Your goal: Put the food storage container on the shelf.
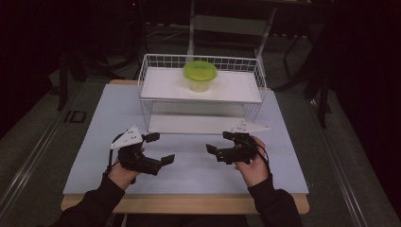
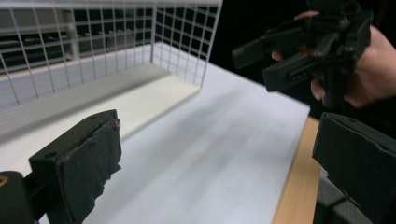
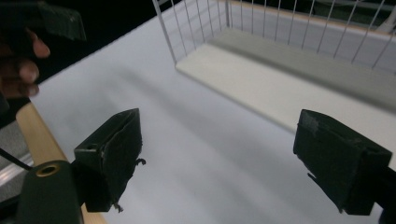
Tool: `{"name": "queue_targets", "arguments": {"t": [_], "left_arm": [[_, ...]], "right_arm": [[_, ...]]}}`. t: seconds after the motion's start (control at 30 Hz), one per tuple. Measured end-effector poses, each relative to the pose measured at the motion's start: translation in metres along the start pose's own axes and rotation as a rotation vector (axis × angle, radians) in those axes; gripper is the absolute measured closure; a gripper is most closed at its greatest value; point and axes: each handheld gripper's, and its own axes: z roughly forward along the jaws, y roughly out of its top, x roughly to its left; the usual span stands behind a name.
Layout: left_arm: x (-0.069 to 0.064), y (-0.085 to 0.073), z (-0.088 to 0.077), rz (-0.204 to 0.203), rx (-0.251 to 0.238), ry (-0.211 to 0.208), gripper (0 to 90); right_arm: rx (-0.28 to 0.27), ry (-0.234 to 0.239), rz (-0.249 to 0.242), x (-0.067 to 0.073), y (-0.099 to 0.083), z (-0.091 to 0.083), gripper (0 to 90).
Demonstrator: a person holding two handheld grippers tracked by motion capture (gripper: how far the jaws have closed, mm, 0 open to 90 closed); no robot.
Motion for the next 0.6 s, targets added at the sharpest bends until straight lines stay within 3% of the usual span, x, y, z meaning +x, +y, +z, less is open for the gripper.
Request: {"name": "queue_targets", "arguments": {"t": [0.13, 0.4, 0.6], "left_arm": [[0.0, -0.015, -0.006, 0.001, 0.006, 0.003, 1.9], [0.002, -0.039, -0.014, 0.032, 0.07, 0.009, 1.9], [0.007, -0.053, -0.021, 0.037, 0.105, 0.016, 1.9]], "right_arm": [[-0.002, 0.001, -0.015, 0.0, -0.018, -0.004, 15.4], [0.008, -0.015, -0.071, 0.001, -0.045, -0.014, 15.4], [0.023, -0.02, -0.069, -0.005, -0.06, -0.02, 15.4]]}}
